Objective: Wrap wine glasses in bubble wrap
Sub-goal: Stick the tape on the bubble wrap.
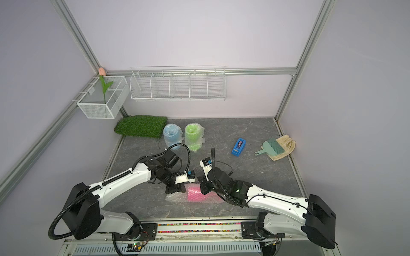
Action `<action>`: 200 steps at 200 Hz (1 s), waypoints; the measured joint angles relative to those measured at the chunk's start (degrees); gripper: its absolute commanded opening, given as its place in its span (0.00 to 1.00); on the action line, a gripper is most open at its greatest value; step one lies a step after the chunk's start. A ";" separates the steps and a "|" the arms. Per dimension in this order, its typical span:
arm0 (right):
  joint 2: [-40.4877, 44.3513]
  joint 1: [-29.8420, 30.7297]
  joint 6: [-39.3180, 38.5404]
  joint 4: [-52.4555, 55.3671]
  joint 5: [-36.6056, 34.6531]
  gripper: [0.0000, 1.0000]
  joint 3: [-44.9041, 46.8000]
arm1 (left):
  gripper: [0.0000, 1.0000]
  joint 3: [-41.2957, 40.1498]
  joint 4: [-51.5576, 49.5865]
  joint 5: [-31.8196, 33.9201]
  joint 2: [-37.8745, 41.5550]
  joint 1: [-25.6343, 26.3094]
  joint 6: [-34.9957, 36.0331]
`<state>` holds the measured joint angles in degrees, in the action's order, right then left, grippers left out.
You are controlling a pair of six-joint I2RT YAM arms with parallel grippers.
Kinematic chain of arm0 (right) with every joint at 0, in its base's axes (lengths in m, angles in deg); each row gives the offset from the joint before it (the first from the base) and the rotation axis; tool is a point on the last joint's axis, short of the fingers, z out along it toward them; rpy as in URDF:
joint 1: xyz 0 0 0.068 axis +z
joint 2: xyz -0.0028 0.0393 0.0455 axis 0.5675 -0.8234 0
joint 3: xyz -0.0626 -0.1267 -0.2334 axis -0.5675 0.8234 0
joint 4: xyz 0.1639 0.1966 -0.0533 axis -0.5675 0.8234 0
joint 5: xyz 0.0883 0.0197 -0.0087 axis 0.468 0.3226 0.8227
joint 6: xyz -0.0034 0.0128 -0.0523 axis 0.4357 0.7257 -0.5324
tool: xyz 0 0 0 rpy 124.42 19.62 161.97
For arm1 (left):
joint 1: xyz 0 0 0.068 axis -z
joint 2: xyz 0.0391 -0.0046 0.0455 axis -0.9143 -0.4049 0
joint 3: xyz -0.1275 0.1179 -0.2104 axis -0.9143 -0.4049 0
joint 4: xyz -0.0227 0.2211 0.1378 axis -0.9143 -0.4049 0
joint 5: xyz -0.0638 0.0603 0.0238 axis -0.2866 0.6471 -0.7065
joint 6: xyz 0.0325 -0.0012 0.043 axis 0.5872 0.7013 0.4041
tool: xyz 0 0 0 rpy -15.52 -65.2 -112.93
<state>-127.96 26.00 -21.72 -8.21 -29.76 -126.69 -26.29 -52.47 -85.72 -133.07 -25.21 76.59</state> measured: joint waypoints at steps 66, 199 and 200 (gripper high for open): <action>-7.89 -7.78 -2.38 -0.76 5.35 0.07 -1.33 | 0.00 -0.90 0.13 -0.55 1.57 0.00 0.07; -19.26 -9.70 -3.67 30.53 5.14 0.23 -13.99 | 0.00 -0.92 0.20 3.58 3.02 0.04 0.50; -19.26 -9.73 -3.65 30.80 5.09 0.23 -13.99 | 0.00 -0.92 0.20 3.63 3.02 0.04 0.50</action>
<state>-147.22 16.27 -25.37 22.59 -24.67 -140.68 -27.21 -52.28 -82.09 -130.05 -25.16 77.09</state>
